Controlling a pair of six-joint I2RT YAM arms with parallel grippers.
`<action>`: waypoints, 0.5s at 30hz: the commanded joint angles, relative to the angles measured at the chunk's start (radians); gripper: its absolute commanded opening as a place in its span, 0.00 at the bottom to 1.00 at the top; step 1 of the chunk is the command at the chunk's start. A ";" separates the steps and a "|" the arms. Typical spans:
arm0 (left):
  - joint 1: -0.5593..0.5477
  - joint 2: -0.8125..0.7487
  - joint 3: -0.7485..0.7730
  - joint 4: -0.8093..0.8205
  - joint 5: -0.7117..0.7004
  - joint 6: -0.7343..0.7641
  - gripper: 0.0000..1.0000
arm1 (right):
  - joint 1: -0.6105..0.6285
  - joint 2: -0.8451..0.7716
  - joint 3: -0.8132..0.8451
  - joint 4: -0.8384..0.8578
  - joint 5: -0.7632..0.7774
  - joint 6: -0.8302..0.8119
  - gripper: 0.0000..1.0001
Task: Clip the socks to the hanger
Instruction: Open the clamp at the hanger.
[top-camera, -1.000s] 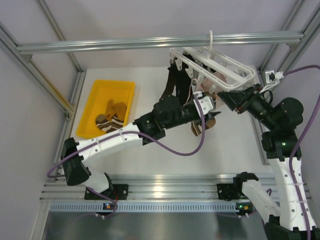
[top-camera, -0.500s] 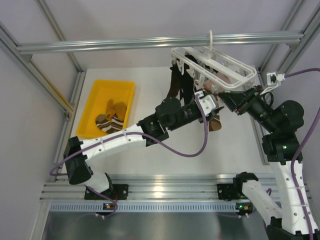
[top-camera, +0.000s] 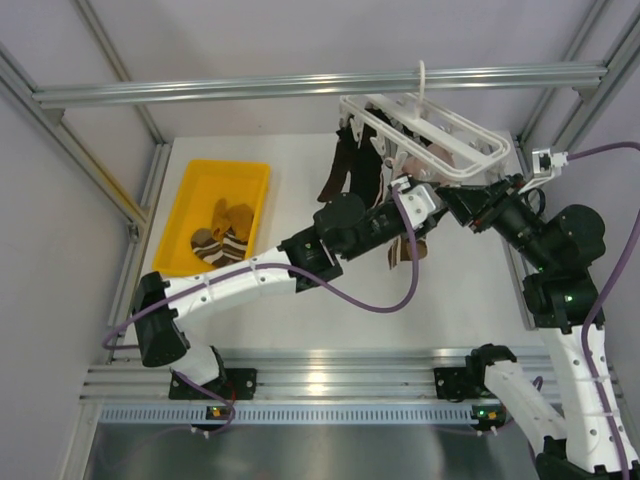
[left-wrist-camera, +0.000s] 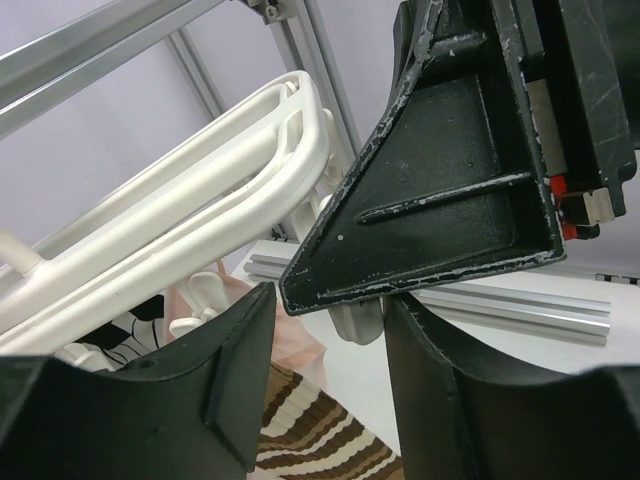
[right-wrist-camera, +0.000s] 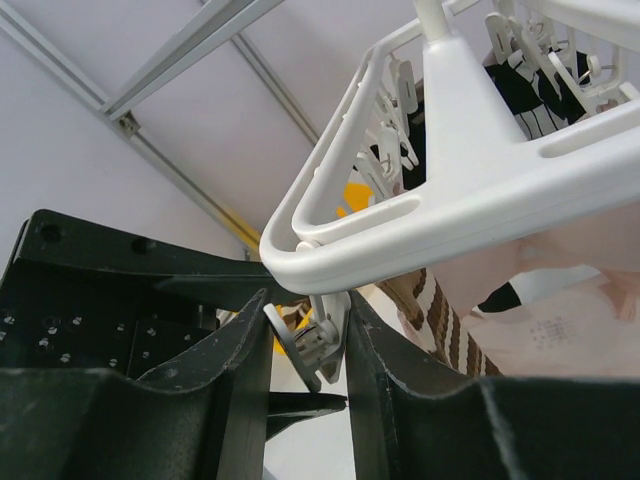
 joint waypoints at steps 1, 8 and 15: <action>-0.005 0.008 0.049 0.081 -0.025 -0.008 0.51 | 0.023 -0.012 0.003 0.010 0.017 -0.022 0.00; -0.005 0.021 0.057 0.054 0.001 -0.018 0.28 | 0.026 -0.009 0.009 0.018 0.012 -0.010 0.00; -0.003 -0.005 0.035 0.014 0.069 -0.032 0.03 | 0.026 0.000 0.032 0.018 0.026 -0.016 0.33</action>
